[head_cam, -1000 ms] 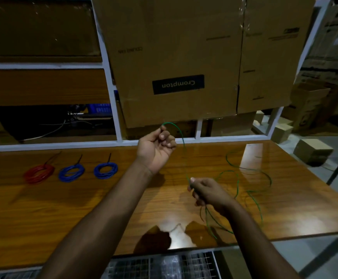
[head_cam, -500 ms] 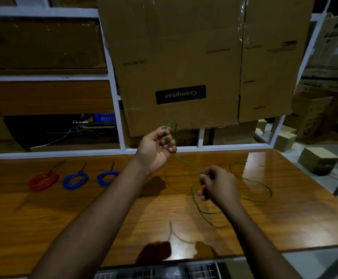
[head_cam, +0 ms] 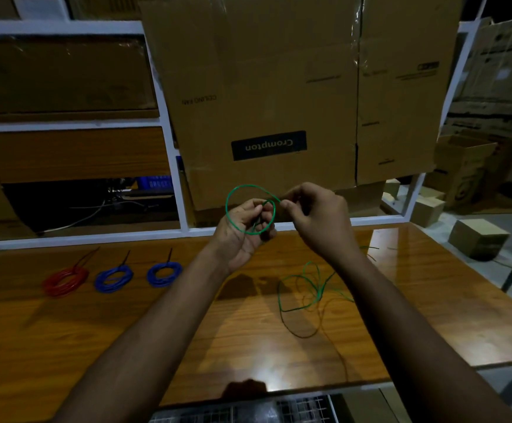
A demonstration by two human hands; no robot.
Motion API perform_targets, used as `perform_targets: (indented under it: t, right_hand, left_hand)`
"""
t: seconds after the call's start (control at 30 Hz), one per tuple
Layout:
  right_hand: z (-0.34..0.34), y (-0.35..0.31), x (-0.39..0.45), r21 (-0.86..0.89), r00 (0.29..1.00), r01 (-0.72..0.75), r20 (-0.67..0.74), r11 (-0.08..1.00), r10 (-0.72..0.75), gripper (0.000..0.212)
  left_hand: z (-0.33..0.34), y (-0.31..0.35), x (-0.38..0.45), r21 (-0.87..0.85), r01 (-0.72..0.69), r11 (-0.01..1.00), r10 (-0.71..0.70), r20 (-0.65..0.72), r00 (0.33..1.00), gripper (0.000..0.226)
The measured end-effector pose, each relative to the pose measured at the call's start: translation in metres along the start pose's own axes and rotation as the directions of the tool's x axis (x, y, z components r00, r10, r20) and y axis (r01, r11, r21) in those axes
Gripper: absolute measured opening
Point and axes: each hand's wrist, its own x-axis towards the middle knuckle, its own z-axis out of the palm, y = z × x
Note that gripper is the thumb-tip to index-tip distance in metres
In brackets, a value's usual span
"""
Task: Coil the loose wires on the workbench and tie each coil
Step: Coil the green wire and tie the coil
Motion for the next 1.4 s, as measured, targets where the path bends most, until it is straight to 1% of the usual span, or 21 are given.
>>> perform_targets:
  t: [0.17,0.23,0.33,0.47,0.57,0.63,0.77,0.83,0.87,0.93,1.03,1.1,1.17,1.27,1.33,1.37,1.4]
  right_hand:
    - [0.000,0.002,-0.006,0.024,0.993,-0.121,0.011,0.992,0.121,0.016]
    - [-0.004,0.005,-0.006,0.011,0.991,-0.135,0.007,0.991,0.135,0.016]
    - [-0.007,0.006,-0.005,-0.042,0.989,-0.119,0.083,0.992,0.122,0.013]
    - [-0.005,0.008,-0.005,-0.071,0.983,-0.091,0.156,0.993,0.102,0.010]
    - [-0.003,0.010,-0.005,-0.083,0.954,-0.046,0.292,0.996,0.068,0.008]
    - [-0.003,0.011,-0.005,-0.061,0.945,-0.011,0.327,0.998,0.031,0.008]
    - [-0.004,0.013,-0.006,-0.006,0.951,0.045,0.305,0.999,-0.041,0.007]
    - [-0.004,0.013,-0.006,-0.004,0.951,0.076,0.301,0.997,-0.071,0.006]
    - [-0.004,0.013,-0.005,-0.022,0.954,0.100,0.285,0.995,-0.089,0.005]
    - [-0.002,0.014,-0.004,-0.123,0.959,0.183,0.240,0.975,-0.150,0.008]
    - [0.001,0.015,-0.003,-0.269,0.940,0.330,0.187,0.905,-0.287,0.015]
    - [0.004,0.017,-0.003,-0.360,0.912,0.411,0.165,0.838,-0.376,0.016]
    - [0.006,0.019,-0.003,-0.413,0.895,0.441,0.130,0.797,-0.428,0.012]
    - [0.006,0.022,0.000,-0.433,0.877,0.458,0.080,0.776,-0.473,0.011]
    - [0.007,0.023,0.001,-0.431,0.867,0.469,0.060,0.771,-0.494,0.009]
    - [0.009,0.024,0.001,-0.434,0.871,0.460,0.052,0.775,-0.488,0.009]
    - [0.010,0.025,0.001,-0.439,0.888,0.431,0.049,0.789,-0.458,0.014]
  left_hand:
    - [0.005,0.001,-0.004,0.142,-0.012,0.990,0.025,-0.087,0.996,0.020]
    - [0.005,0.001,-0.007,0.237,-0.002,0.971,0.033,-0.127,0.991,0.020]
    - [0.005,0.001,-0.009,0.340,0.018,0.940,0.036,-0.154,0.987,0.017]
    - [0.012,0.005,-0.015,0.319,0.034,0.947,0.015,-0.149,0.989,0.012]
    - [0.016,0.006,-0.019,0.238,0.066,0.969,-0.033,-0.140,0.990,0.011]
    - [0.015,0.007,-0.022,0.152,0.095,0.984,-0.076,-0.129,0.989,0.012]
    - [0.012,0.015,-0.027,-0.079,0.176,0.981,-0.181,-0.074,0.981,0.016]
    - [0.011,0.019,-0.029,-0.128,0.220,0.967,-0.229,-0.059,0.972,0.020]
    - [0.011,0.020,-0.029,-0.135,0.246,0.960,-0.254,-0.048,0.966,0.022]
    - [0.012,0.022,-0.031,-0.148,0.291,0.945,-0.298,-0.023,0.954,0.024]
    - [0.016,0.022,-0.033,-0.173,0.306,0.936,-0.313,-0.011,0.950,0.025]
    - [0.016,0.022,-0.032,-0.171,0.304,0.937,-0.310,-0.013,0.951,0.027]
    - [0.014,0.022,-0.030,-0.133,0.308,0.942,-0.313,-0.018,0.949,0.029]
    - [0.010,0.021,-0.027,-0.007,0.307,0.952,-0.307,-0.049,0.951,0.032]
    - [0.010,0.020,-0.026,0.069,0.301,0.951,-0.298,-0.050,0.953,0.030]
    - [0.010,0.020,-0.026,0.077,0.298,0.951,-0.296,-0.042,0.954,0.029]
    - [0.010,0.019,-0.025,0.068,0.298,0.952,-0.297,-0.028,0.954,0.029]
